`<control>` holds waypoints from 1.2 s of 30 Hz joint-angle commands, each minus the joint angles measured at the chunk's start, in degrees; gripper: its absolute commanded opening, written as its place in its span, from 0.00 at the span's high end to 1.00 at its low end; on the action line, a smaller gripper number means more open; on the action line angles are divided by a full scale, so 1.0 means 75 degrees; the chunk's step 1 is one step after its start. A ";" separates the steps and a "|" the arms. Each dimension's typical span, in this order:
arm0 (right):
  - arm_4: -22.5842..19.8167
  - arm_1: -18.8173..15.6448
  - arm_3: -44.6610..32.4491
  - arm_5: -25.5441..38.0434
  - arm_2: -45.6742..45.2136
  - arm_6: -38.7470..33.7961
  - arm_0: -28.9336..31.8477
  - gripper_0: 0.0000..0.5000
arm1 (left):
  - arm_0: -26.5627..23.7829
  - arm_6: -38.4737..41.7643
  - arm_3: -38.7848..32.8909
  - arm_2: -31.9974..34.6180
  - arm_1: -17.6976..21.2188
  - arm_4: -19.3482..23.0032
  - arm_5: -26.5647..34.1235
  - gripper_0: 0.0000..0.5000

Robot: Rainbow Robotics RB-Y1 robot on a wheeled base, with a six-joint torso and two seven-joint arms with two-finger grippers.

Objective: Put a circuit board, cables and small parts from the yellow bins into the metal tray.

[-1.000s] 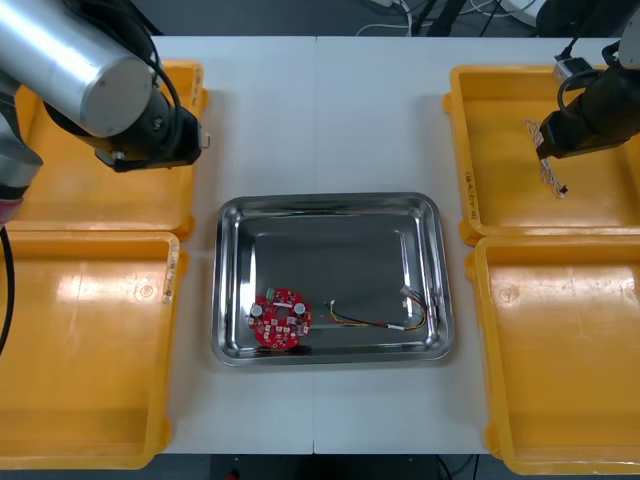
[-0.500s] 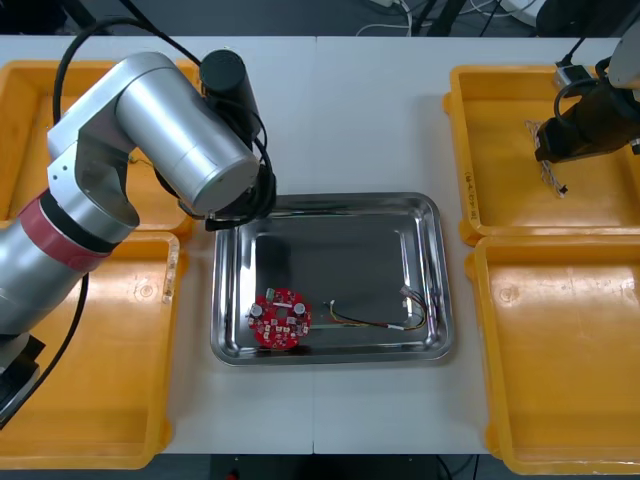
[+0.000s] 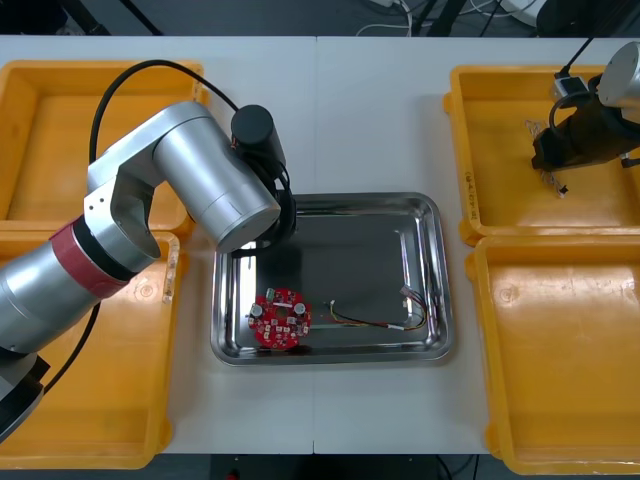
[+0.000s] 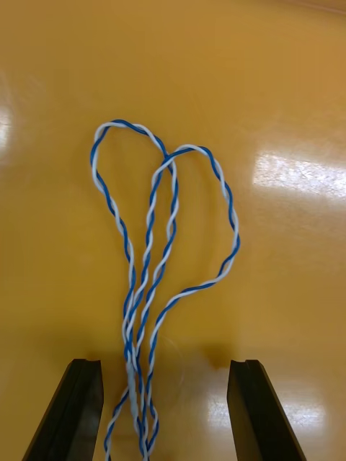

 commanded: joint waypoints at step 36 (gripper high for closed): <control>-0.0129 0.0289 0.0156 -0.0467 -0.0568 -0.0037 -0.0146 1.00 | 0.0338 0.1057 0.0070 -0.0506 -0.0189 -0.0242 -0.0964 0.00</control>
